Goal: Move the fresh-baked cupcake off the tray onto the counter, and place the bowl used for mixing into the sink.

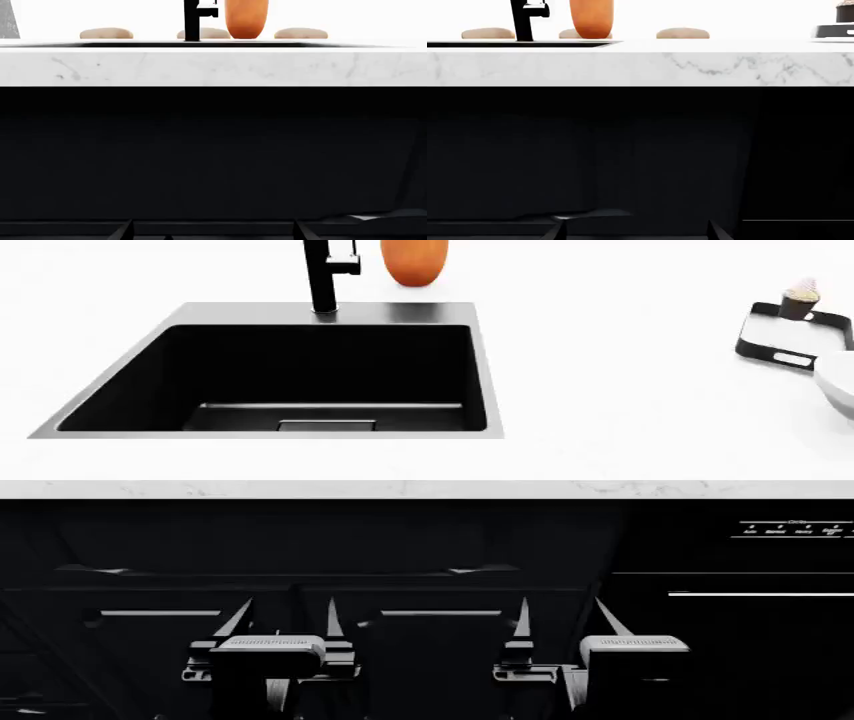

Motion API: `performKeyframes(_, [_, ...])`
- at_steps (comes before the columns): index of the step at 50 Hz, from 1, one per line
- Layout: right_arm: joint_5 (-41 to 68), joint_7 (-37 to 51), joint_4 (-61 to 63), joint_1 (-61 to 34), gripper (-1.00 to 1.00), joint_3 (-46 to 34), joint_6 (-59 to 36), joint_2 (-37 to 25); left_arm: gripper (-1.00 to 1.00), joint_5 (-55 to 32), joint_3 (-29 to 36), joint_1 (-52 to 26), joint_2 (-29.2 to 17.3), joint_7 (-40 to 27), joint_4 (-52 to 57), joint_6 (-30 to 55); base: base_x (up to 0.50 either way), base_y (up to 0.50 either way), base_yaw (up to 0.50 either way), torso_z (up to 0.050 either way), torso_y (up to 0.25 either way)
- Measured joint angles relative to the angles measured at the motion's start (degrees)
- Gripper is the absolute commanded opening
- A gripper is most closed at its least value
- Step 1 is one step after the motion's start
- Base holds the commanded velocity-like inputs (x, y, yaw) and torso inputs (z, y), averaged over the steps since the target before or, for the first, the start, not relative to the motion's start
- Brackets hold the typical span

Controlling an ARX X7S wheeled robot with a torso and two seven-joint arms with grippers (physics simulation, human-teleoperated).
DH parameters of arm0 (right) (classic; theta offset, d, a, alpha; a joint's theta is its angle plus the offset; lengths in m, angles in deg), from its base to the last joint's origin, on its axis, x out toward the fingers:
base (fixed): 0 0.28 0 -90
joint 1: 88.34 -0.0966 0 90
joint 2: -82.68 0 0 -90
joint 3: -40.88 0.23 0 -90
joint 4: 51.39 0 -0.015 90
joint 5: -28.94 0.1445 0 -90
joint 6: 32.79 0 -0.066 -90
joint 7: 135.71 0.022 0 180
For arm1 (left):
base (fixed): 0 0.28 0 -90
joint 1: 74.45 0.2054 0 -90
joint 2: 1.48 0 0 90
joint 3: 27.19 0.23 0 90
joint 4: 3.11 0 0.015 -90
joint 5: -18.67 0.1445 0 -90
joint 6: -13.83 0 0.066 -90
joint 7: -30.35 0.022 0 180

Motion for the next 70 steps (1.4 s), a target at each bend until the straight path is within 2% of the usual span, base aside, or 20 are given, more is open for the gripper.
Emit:
performKeyframes(13, [1.2,0.8,0.5,0.3,1.0,-2.2,0.4,-1.7,1.0,-1.5,1.9,0.2,-1.5,-1.7,0.3,0.2,0.0,0.0,0.0,0.0,0.0])
performKeyframes(70, [6.7,4.5,0.8,0.1,1.0,-7.8,-1.6,-6.2,1.0,-6.4,7.4,-0.1,-6.1,-6.7,0.5,0.2,0.0,-0.5,0.0,0.0,0.0])
